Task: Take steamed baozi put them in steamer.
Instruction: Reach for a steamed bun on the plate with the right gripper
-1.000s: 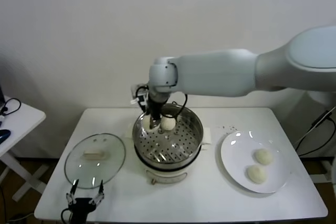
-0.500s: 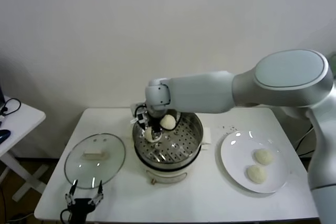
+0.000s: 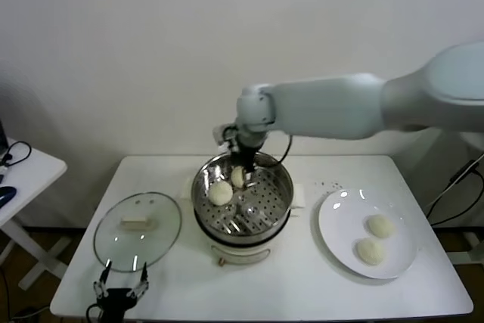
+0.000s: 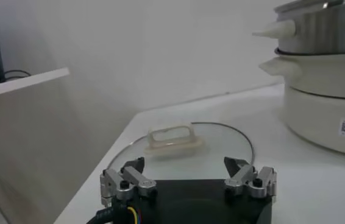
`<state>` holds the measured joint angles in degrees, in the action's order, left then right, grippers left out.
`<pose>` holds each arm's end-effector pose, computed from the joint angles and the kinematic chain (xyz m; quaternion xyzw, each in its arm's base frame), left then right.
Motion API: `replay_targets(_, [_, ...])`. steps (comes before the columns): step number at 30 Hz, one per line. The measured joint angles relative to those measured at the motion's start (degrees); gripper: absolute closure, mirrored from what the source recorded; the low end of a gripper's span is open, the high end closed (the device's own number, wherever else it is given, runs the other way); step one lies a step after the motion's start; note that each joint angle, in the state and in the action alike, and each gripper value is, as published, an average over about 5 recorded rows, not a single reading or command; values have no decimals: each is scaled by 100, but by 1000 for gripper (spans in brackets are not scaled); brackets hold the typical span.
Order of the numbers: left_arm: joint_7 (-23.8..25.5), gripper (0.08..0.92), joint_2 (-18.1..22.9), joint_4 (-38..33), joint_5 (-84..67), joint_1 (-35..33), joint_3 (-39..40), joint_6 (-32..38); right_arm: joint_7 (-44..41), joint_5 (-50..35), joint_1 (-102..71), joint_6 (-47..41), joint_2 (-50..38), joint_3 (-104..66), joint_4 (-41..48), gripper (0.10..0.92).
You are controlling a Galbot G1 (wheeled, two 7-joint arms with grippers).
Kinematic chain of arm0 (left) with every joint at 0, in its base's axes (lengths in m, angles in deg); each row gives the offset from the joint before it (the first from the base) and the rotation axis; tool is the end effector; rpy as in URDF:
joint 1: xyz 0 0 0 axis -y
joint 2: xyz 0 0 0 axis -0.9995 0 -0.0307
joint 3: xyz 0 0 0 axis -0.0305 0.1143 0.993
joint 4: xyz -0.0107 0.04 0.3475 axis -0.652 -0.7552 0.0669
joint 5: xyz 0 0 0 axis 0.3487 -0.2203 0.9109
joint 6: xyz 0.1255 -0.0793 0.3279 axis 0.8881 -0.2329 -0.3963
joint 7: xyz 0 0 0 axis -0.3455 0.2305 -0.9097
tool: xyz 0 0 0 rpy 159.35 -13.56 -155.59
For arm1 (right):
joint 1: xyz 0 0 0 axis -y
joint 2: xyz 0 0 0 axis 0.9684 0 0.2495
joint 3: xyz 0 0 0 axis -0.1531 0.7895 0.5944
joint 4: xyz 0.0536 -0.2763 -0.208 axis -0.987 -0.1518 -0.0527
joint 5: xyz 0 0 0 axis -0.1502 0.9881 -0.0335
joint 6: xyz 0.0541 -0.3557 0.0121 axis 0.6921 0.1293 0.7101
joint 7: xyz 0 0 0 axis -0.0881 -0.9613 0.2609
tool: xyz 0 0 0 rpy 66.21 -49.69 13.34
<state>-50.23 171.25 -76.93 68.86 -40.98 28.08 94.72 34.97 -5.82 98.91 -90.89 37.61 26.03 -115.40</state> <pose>0.1066 0.0837 -0.4020 0.0614 -0.9808 -0.1056 0.1519 0.5348 0.1506 -0.0163 0.5679 -0.4683 0.5965 0.3200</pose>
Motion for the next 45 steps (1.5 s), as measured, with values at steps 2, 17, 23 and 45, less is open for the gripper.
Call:
replay_targets(2, [-2,177,-9,1,1,-6,-1,-1,-210,53,357,183,-343,226,-238,203])
replay_targets(17, [-15,177,-12,9,-6,6,19,-12,-350,1433,1185,479,-3234,1873,-1868,203])
replay_targets(23, [-19,177,-8,-2,6,-38,0,-11,-153,2048,306,396,-3989,1478,-1797,203])
replay_targets(45, [-42,177,72,52,158,-86,-12,0,126,3435,-2821,355,-4854,-950,-950,203])
